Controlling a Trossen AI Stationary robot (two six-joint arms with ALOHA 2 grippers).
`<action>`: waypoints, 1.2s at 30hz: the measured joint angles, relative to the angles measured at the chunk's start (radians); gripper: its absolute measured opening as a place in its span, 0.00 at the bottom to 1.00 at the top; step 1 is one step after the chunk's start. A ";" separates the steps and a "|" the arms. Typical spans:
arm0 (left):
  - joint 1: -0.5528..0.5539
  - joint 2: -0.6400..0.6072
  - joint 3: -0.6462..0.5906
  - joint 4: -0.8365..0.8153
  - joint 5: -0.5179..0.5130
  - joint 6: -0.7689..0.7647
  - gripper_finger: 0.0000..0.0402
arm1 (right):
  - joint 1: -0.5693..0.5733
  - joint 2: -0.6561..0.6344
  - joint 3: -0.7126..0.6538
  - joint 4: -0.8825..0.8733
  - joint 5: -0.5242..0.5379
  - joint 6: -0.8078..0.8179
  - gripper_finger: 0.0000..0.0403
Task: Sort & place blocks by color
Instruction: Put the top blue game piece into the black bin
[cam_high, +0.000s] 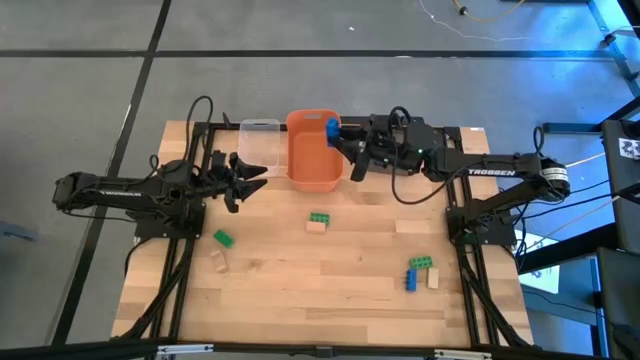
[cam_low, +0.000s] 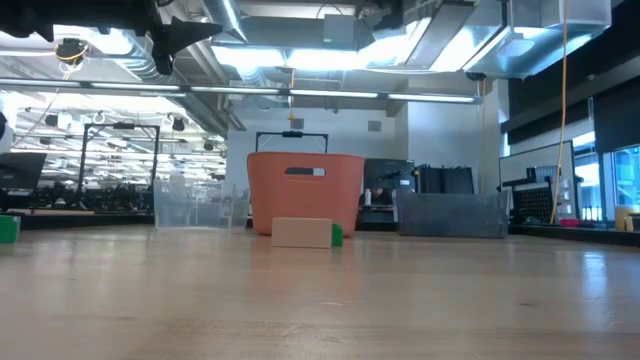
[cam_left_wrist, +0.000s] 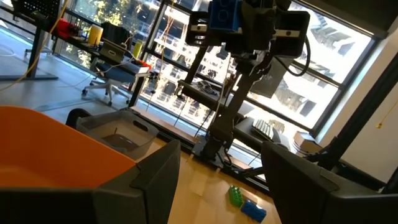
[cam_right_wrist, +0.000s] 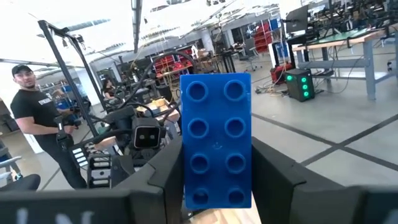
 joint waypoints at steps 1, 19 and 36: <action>0.000 0.000 0.000 0.000 0.000 0.000 0.54 | 0.000 0.000 0.000 -0.003 0.000 -0.001 0.35; 0.000 0.000 0.000 0.000 0.000 -0.001 0.54 | 0.000 0.000 0.000 -0.173 0.166 0.058 0.35; 0.000 0.000 0.000 0.000 0.000 0.001 0.54 | -0.046 0.000 0.000 -0.856 0.321 0.187 0.35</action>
